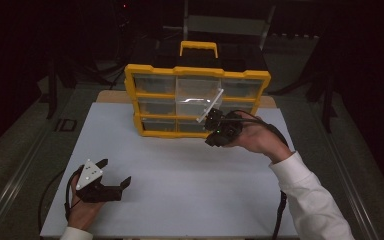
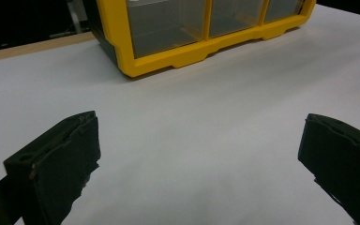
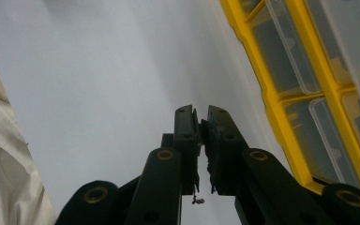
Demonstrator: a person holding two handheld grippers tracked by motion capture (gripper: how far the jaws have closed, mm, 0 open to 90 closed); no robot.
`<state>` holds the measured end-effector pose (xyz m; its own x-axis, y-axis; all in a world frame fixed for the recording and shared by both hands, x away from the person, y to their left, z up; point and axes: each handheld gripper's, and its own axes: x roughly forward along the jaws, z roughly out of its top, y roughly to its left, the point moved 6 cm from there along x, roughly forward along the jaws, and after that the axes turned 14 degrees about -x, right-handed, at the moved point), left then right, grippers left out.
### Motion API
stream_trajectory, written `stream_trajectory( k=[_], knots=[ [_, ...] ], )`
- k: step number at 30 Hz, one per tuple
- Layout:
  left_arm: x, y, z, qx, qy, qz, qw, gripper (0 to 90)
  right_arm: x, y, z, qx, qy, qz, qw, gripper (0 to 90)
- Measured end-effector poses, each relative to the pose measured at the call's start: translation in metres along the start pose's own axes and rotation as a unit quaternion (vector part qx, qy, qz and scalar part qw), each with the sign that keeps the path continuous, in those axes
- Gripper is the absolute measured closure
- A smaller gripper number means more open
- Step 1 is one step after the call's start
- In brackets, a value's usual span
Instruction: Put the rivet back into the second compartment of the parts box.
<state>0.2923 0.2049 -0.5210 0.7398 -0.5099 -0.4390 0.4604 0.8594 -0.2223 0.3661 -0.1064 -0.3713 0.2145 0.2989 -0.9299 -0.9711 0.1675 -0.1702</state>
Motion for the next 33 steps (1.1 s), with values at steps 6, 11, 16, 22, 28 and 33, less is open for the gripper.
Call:
stream_trajectory(
  k=[6, 11, 16, 22, 28, 33],
  knots=[
    [0.0, 0.0, 0.0, 0.0, -0.001, 0.0, 1.0, 0.2, -0.005, -0.003, 0.003, 0.002, -0.005, -0.004, 1.0, 83.2],
    [0.0, 0.0, 0.0, 0.0, 0.0, 0.0, 1.0, 0.2, -0.01, -0.004, 0.007, 0.005, -0.01, -0.001, 0.9999, 83.2],
    [-0.001, 0.001, 0.0, -0.001, -0.001, 0.001, 1.0, 0.2, -0.014, -0.005, 0.011, 0.001, -0.016, 0.0, 0.9999, 83.2],
    [-0.001, 0.001, 0.001, -0.001, -0.002, 0.001, 1.0, 0.2, -0.02, -0.008, 0.016, -0.002, -0.022, 0.001, 0.9998, 83.2],
    [-0.001, 0.001, 0.001, -0.002, -0.003, 0.001, 1.0, 0.2, -0.024, -0.01, 0.02, -0.003, -0.026, 0.005, 0.9997, 83.2],
    [-0.001, 0.001, 0.0, -0.001, -0.002, 0.001, 1.0, 0.2, -0.026, -0.013, 0.021, 0.001, -0.03, 0.01, 0.9995, 83.2]
  ],
)
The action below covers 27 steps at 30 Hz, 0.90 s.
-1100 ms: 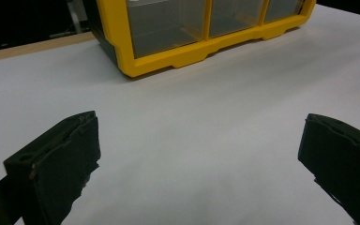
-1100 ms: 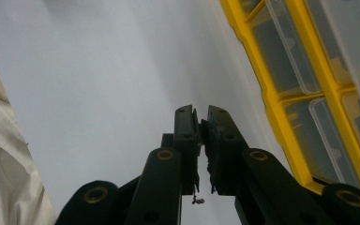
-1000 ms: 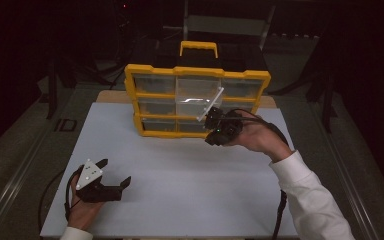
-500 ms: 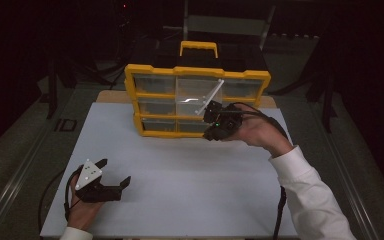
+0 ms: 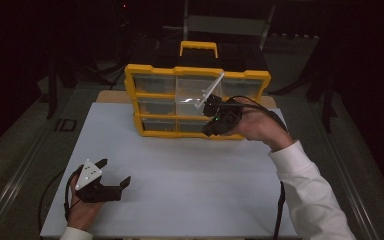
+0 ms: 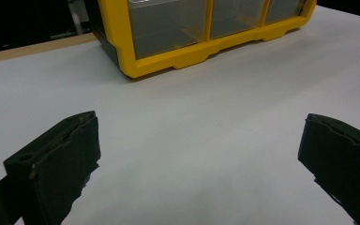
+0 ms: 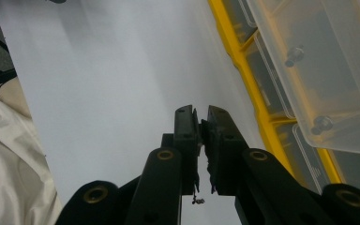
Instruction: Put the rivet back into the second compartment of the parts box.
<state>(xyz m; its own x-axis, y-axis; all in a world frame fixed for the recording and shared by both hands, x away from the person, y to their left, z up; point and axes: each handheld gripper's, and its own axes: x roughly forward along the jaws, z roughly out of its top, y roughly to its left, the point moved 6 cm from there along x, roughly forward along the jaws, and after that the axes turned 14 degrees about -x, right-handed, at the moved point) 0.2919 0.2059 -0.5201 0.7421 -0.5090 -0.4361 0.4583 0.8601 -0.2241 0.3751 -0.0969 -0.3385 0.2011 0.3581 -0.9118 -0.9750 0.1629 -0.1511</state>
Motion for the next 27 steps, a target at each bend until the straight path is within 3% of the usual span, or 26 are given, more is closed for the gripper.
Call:
stream_trajectory(
  k=[27],
  knots=[
    [0.001, -0.001, 0.0, 0.0, 0.001, -0.002, 1.0, 0.2, -0.028, -0.016, 0.019, -0.004, -0.015, 0.001, 0.9999, 83.2]
  ],
)
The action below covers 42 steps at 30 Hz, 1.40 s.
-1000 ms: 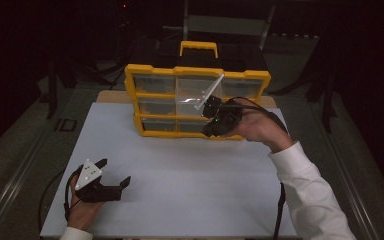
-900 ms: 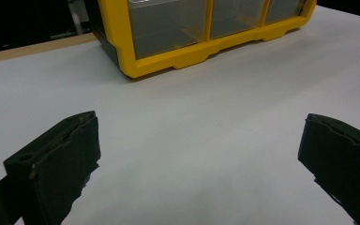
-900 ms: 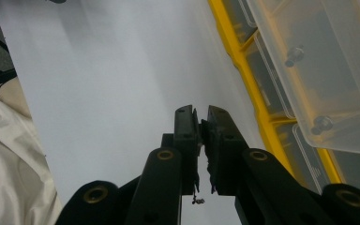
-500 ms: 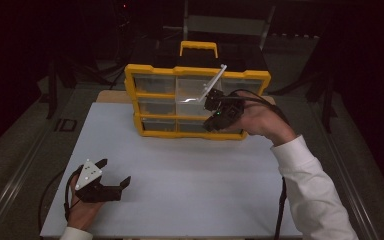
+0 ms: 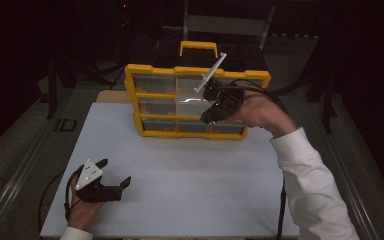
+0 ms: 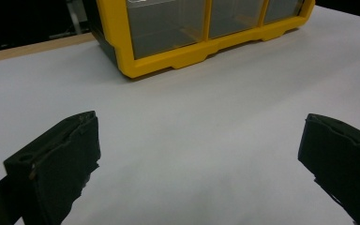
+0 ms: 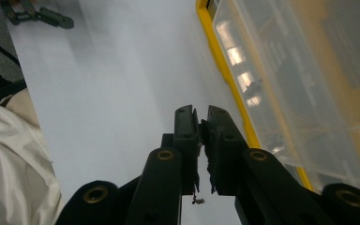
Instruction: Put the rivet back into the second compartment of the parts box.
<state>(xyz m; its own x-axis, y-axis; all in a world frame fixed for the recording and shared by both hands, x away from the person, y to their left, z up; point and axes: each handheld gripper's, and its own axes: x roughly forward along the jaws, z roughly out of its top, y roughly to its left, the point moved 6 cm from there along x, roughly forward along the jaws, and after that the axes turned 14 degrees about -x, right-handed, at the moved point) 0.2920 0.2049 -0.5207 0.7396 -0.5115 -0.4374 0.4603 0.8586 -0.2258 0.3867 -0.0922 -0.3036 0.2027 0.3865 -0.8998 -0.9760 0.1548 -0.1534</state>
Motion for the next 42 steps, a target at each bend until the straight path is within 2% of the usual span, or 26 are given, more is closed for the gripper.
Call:
stream_trajectory(
  k=[20, 29, 42],
  knots=[
    [0.0, 0.0, 0.0, 0.0, 0.0, 0.0, 1.0, 0.2, -0.019, -0.014, 0.017, 0.003, -0.019, -0.007, 0.9998, 83.2],
    [0.0, 0.0, 0.0, 0.0, 0.001, 0.0, 1.0, 0.2, -0.03, -0.026, 0.021, 0.022, -0.03, -0.017, 0.9992, 83.3],
    [0.0, 0.001, 0.0, 0.0, 0.0, 0.0, 1.0, 0.2, -0.037, -0.044, 0.023, 0.054, -0.038, -0.033, 0.9973, 83.2]
  ],
)
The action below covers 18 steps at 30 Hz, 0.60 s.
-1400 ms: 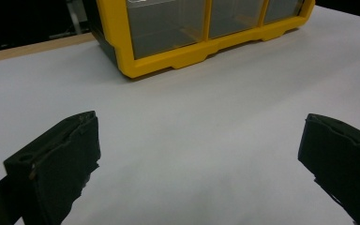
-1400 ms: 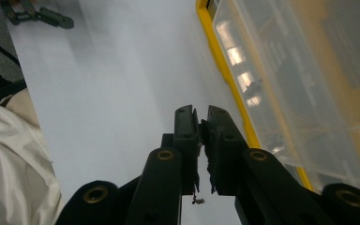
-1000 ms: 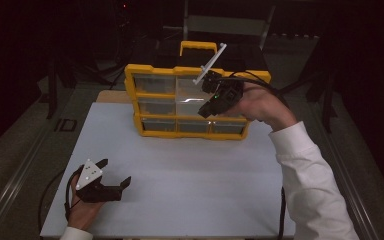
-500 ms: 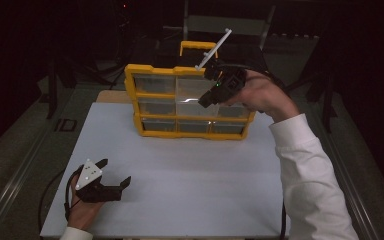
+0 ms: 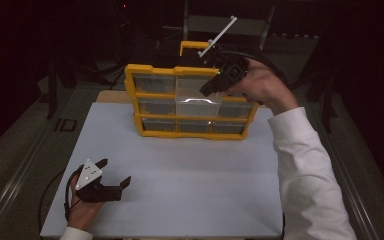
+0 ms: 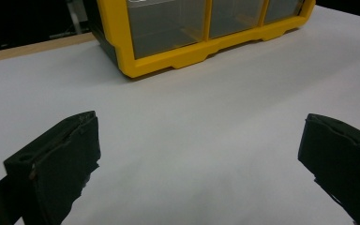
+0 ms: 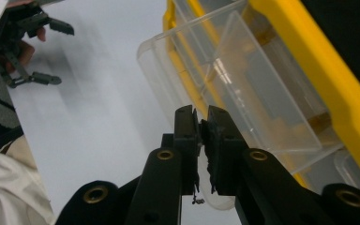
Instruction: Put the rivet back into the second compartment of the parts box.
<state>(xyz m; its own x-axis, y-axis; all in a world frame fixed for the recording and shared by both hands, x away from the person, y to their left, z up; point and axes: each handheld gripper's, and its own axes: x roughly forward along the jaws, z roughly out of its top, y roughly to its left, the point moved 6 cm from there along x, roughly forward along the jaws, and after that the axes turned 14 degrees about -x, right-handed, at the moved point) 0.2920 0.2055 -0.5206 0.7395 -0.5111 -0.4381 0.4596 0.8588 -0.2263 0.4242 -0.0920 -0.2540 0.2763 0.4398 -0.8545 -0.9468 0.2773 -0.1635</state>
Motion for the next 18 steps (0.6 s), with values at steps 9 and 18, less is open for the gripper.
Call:
stream_trajectory(
  k=[9, 18],
  knots=[
    [0.0, 0.0, 0.0, 0.0, 0.0, 0.0, 1.0, 0.2, 0.003, -0.011, 0.0, 0.014, 0.011, -0.02, 0.9996, 83.2],
    [0.0, 0.0, 0.0, 0.001, 0.0, -0.001, 1.0, 0.2, 0.009, -0.024, -0.002, 0.034, 0.023, -0.05, 0.9979, 83.0]
  ],
)
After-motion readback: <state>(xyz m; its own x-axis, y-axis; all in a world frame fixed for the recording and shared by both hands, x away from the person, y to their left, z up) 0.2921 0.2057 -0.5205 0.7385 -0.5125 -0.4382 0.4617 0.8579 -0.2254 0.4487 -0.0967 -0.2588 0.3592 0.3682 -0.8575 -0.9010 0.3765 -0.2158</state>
